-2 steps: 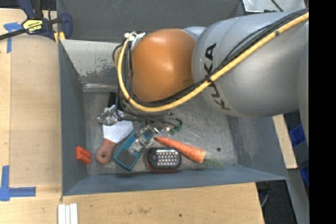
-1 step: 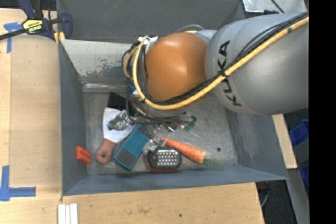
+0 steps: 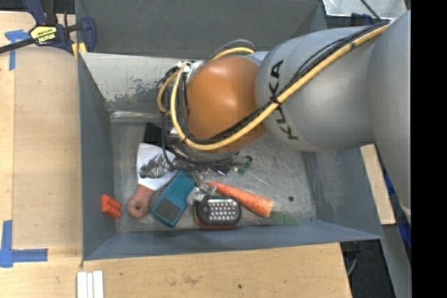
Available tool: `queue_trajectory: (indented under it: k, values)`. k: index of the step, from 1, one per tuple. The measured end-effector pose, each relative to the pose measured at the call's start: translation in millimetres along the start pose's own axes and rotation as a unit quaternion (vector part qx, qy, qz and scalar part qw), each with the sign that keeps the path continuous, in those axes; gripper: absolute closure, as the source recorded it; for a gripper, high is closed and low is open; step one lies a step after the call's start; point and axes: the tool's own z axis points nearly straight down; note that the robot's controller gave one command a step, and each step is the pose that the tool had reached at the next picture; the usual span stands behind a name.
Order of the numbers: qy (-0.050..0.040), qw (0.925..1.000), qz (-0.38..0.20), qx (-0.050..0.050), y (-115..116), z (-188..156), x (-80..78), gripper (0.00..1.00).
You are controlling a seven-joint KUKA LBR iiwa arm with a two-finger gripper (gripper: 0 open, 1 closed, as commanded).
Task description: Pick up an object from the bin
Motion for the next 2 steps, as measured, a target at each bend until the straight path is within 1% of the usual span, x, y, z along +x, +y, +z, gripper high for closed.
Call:
queue_trajectory:
  k: [1, 2]
  values:
    - [0.0023, 0.9952, -0.097, -0.003, 8.5, 41.9, 7.6, 0.00]
    - [-0.0028, 0.9961, -0.088, 0.005, 13.0, 50.1, 4.8, 1.00]
